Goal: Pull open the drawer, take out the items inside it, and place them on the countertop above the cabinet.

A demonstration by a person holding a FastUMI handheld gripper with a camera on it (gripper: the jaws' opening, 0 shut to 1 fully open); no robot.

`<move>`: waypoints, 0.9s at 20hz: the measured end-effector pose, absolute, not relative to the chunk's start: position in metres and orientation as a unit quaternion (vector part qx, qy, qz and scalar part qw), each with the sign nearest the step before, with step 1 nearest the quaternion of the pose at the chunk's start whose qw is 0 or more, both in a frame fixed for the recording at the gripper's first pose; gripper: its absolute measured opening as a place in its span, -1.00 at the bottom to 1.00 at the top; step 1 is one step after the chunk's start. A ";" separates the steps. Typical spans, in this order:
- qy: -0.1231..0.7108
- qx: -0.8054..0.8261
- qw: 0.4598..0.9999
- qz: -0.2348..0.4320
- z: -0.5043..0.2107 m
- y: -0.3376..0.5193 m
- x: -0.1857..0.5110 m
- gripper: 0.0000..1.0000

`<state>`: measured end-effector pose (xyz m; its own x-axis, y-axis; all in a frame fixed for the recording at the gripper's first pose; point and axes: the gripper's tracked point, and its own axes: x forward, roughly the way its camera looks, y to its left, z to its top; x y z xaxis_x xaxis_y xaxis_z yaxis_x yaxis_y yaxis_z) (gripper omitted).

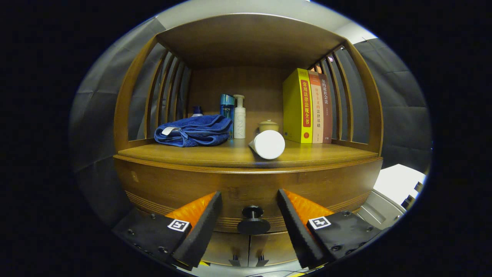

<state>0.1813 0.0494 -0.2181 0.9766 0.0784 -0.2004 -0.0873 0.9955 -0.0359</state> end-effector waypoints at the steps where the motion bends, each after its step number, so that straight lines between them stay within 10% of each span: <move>1: 0.097 -0.027 0.994 0.042 -0.220 0.050 0.186 0.94; 18: 0.062 0.009 0.996 0.056 -0.041 0.038 0.037 0.93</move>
<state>0.0366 0.0377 -0.0413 0.9861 0.1130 -0.1217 -0.1107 0.9935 0.0251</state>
